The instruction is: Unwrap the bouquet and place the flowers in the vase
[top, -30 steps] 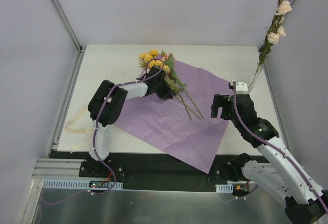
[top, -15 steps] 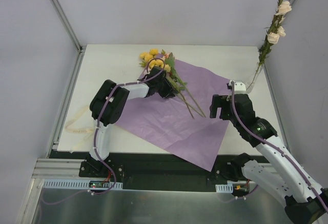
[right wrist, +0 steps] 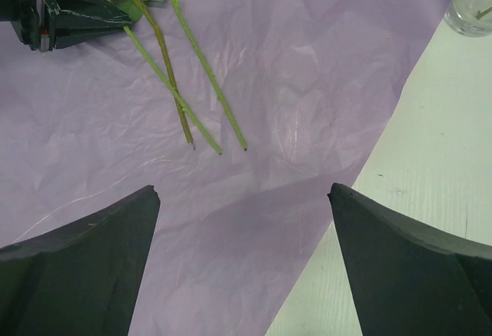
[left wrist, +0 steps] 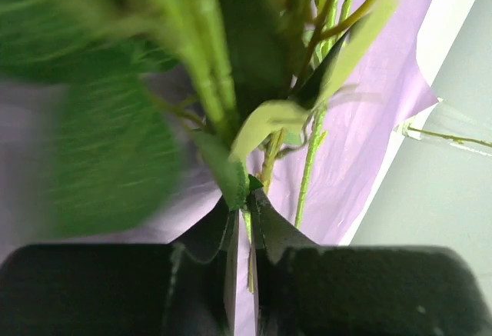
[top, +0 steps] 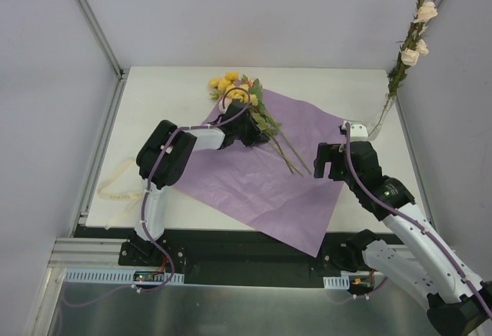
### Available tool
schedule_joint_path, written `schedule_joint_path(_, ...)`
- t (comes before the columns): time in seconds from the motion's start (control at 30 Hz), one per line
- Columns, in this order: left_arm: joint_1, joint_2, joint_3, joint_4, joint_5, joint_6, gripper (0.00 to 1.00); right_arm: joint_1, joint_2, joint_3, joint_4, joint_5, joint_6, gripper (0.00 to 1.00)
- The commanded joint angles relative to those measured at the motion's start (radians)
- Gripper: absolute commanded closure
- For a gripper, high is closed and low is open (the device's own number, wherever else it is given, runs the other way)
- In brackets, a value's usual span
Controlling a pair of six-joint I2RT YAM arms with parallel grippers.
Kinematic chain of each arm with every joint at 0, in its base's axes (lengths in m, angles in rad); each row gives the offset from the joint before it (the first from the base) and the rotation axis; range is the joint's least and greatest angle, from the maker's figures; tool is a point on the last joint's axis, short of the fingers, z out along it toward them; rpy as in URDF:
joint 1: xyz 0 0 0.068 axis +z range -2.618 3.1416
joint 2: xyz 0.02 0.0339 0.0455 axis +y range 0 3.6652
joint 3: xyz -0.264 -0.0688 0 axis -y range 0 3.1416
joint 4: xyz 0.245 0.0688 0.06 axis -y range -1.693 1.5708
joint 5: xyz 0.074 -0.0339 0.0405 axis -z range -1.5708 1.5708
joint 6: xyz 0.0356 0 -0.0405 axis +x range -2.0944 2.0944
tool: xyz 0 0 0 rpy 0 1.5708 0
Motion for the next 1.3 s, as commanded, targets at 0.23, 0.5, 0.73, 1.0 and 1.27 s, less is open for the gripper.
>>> schedule_joint_path(0.23,-0.011,-0.138,-0.130,0.198,0.014,0.050,1.00,0.004,-0.011,-0.015,0.040,-0.031,0.015,0.04)
schedule_joint_path(0.5,-0.007,-0.348,-0.310,0.325,-0.008,0.021,1.00,0.004,0.039,0.003,0.039,-0.050,0.033,0.04)
schedule_joint_path(0.73,0.012,-0.462,-0.373,0.336,0.001,0.037,1.00,0.004,0.101,0.023,0.044,-0.093,0.058,0.04)
schedule_joint_path(1.0,0.011,-0.580,-0.312,0.185,0.013,0.214,1.00,0.004,0.157,0.059,0.077,-0.210,0.078,0.04)
schedule_joint_path(1.27,0.006,-0.640,-0.129,-0.156,0.232,0.574,1.00,0.002,0.148,0.232,-0.004,-0.410,-0.043,0.03)
